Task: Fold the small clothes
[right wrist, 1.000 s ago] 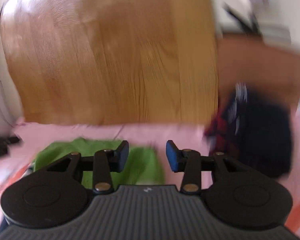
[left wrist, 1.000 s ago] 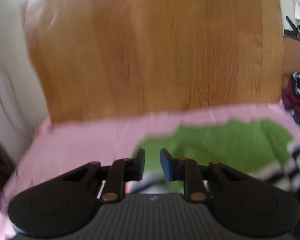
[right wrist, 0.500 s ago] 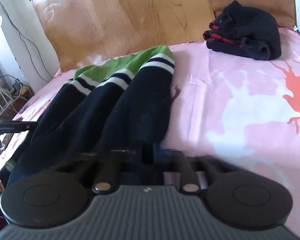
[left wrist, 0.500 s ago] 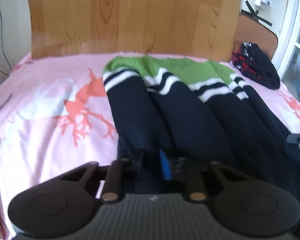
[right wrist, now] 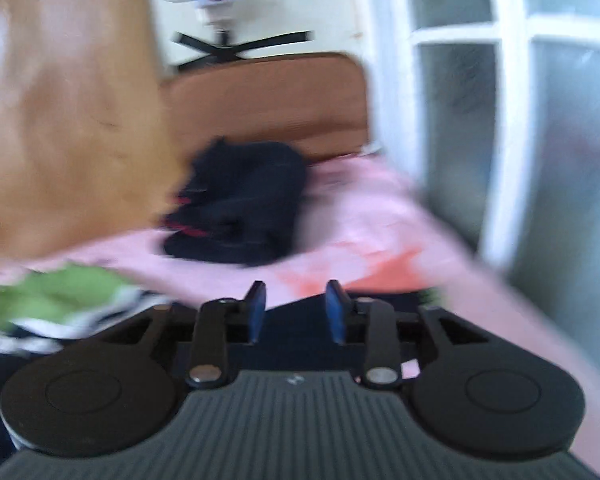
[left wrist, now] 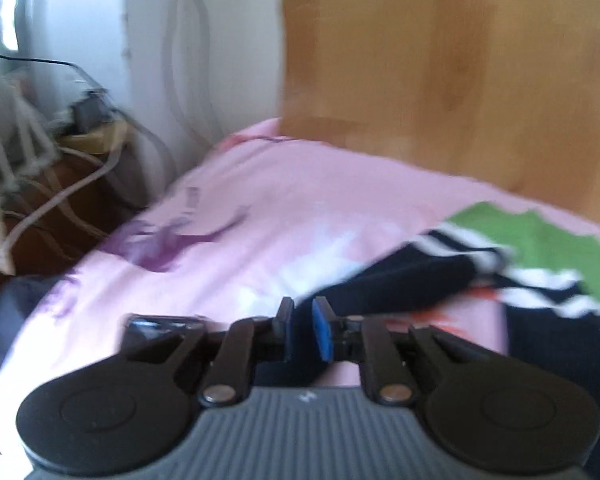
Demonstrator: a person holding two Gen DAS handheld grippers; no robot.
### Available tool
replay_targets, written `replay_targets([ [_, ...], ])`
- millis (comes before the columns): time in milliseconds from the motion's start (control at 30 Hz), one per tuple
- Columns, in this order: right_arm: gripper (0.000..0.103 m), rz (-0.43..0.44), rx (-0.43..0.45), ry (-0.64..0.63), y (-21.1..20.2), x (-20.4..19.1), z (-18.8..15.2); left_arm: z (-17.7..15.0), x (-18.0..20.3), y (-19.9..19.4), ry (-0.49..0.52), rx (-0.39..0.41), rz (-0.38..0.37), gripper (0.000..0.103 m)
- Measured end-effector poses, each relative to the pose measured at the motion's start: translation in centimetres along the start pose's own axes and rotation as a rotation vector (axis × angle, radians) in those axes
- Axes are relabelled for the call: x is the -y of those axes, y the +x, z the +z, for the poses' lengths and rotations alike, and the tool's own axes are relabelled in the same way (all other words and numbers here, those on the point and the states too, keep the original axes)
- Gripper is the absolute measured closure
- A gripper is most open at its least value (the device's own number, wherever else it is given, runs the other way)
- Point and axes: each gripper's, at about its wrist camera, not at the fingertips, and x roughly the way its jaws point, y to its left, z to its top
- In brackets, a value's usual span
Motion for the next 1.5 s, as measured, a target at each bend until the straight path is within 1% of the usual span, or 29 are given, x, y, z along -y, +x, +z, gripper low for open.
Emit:
replay_targets([
  [67, 0.066, 0.104, -0.053, -0.022, 0.3, -2.0, -0.5, -0.7, 1.2, -1.0, 0.042, -0.013, -0.068, 0.083],
  [133, 0.066, 0.230, -0.124, -0.054, 0.6, -4.3, -1.4, -2.1, 2.8, -2.3, 0.105, -0.041, -0.159, 0.078],
  [200, 0.063, 0.367, -0.216, -0.059, 0.1, -4.8, -2.5, -3.9, 3.9, -3.5, 0.161, -0.075, -0.240, 0.075],
  [267, 0.061, 0.434, -0.269, -0.096, -0.4, -6.2, -3.9, -5.9, 4.8, -4.6, 0.204, -0.123, -0.294, 0.073],
  [367, 0.058, 0.503, -0.328, -0.145, -1.4, -7.9, -6.0, -8.9, 5.1, -4.9, 0.234, -0.218, -0.362, 0.072],
  [433, 0.058, 0.512, -0.341, -0.197, -1.7, -9.1, -7.2, -10.4, 5.5, -5.3, 0.259, -0.243, -0.397, 0.072],
  [467, 0.059, 0.515, -0.343, -0.225, -1.9, -9.6, -8.0, -11.2, 5.9, -5.8, 0.282, -0.214, -0.389, 0.073],
  [500, 0.061, 0.523, -0.345, -0.244, -2.2, -9.6, -8.5, -11.7, 6.2, -6.2, 0.309, -0.188, -0.371, 0.081],
  [533, 0.070, 0.507, -0.302, -0.270, -2.8, -9.5, -9.0, -12.1, 6.5, -6.6, 0.331, -0.170, -0.351, 0.092],
  [567, 0.091, 0.491, -0.293, -0.300, -3.0, -9.6, -9.2, -12.2, 6.5, -7.0, 0.331, -0.170, -0.355, 0.093],
  [633, 0.091, 0.467, -0.264, -0.294, -3.9, -8.9, -9.0, -12.1, 5.8, -8.1, 0.328, -0.175, -0.365, 0.094],
  [700, 0.092, 0.416, -0.213, -0.292, -5.3, -7.4, -8.2, -11.7, 4.4, -9.4, 0.344, -0.161, -0.355, 0.094],
  [733, 0.092, 0.384, -0.194, -0.289, -6.1, -6.8, -7.8, -11.7, 3.5, -10.2, 0.333, -0.166, -0.368, 0.094],
  [767, 0.098, 0.359, -0.192, -0.289, -6.7, -6.2, -7.6, -11.4, 3.1, -10.5, 0.317, -0.175, -0.381, 0.093],
  [800, 0.100, 0.315, -0.199, -0.300, -6.6, -5.7, -7.6, -11.6, 2.8, -10.8, 0.311, -0.186, -0.383, 0.092],
  [833, 0.100, 0.272, -0.227, -0.322, -6.5, -5.4, -7.8, -12.0, 2.8, -10.8, 0.320, -0.194, -0.361, 0.088],
  [867, 0.100, 0.250, -0.273, -0.348, -6.0, -5.2, -8.0, -12.3, 2.9, -10.5, 0.328, -0.195, -0.342, 0.088],
  [900, 0.096, 0.240, -0.298, -0.362, -5.6, -4.9, -7.8, -12.4, 2.7, -10.3, 0.321, -0.184, -0.333, 0.085],
  [933, 0.095, 0.224, -0.281, -0.358, -5.7, -4.9, -7.2, -12.4, 2.0, -10.3, 0.292, -0.163, -0.331, 0.078],
  [967, 0.095, 0.233, -0.251, -0.350, -5.9, -5.2, -6.2, -12.2, 1.3, -10.5, 0.256, -0.138, -0.335, 0.076],
  [1000, 0.095, 0.272, -0.221, -0.344, -6.2, -5.9, -5.0, -12.1, 0.3, -10.8, 0.212, -0.104, -0.346, 0.075],
  [1067, 0.094, 0.393, -0.152, -0.372, -6.9, -9.2, -2.8, -11.9, -1.2, -11.4, 0.153, -0.049, -0.352, 0.073],
  [1133, 0.089, 0.517, -0.117, -0.466, -6.9, -14.2, -1.9, -12.2, -2.3, -12.0, 0.119, -0.006, -0.351, 0.071],
  [1200, 0.076, 0.665, -0.101, -0.597, -7.0, -20.9, -2.4, -12.7, -3.3, -12.6, 0.092, 0.027, -0.364, 0.069],
  [1233, 0.062, 0.745, -0.095, -0.668, -6.9, -24.4, -3.1, -12.9, -4.0, -12.8, 0.079, 0.039, -0.371, 0.068],
  [1267, 0.054, 0.816, -0.086, -0.742, -7.0, -27.8, -4.1, -13.4, -4.3, -13.3, 0.065, 0.049, -0.373, 0.067],
  [1400, 0.053, 0.977, -0.029, -1.084, -7.5, -39.3, -10.2, -14.4, -7.1, -14.4, 0.020, 0.090, -0.355, 0.063],
  [1467, 0.052, 1.058, -0.031, -1.234, -7.8, -43.3, -13.2, -14.4, -8.6, -14.8, -0.016, 0.110, -0.335, 0.062],
  [1500, 0.048, 1.090, -0.025, -1.297, -8.0, -45.2, -14.3, -14.4, -9.6, -14.8, -0.040, 0.117, -0.323, 0.062],
])
